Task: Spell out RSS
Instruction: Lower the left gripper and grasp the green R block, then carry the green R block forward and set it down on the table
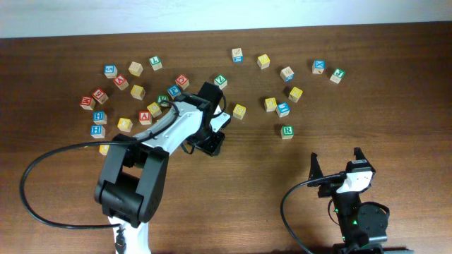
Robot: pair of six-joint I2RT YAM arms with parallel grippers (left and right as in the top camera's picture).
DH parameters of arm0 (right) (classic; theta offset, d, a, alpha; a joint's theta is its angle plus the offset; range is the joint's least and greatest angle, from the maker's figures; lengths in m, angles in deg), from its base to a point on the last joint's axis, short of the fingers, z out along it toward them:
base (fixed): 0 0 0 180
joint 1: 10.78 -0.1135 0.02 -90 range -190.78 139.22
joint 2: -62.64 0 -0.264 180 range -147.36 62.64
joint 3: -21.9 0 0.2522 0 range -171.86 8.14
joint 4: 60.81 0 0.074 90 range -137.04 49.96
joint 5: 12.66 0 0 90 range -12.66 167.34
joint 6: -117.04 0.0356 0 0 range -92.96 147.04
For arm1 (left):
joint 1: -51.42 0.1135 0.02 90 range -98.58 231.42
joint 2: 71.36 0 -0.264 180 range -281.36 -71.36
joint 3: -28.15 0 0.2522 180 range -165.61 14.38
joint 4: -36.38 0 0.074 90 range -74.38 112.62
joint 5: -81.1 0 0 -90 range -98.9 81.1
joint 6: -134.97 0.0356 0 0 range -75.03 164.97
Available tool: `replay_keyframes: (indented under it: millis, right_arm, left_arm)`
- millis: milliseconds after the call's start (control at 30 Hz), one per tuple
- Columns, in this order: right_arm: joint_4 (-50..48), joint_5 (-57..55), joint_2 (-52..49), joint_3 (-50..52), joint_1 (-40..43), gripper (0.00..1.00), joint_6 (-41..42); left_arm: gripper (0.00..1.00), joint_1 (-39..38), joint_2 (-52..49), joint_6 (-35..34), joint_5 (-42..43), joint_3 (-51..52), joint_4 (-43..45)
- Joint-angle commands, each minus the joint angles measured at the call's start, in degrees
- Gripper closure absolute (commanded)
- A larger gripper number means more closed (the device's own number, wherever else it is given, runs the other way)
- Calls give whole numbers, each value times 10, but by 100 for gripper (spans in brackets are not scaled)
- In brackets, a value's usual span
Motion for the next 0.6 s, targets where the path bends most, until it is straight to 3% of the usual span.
replay_keyframes:
  millis: [0,167,333,467,567]
  right_arm:
    - [3,-5,2,3,4,2,4]
    - [3,-5,2,3,4,1,4]
    - [3,-5,2,3,4,2,4]
    - [3,-5,2,3,4,2,4]
    - [3,-5,2,3,4,2,4]
  left_arm:
    - [71,-1,-11,-10,0,9,0]
    - [74,-1,-11,-12,0,8,-13]
    - [75,-1,-11,-63,0,-15,-54]
    - [79,0,-11,-173,0,-63,-117]
    - [78,14,-11,-269,-21,-63,-111]
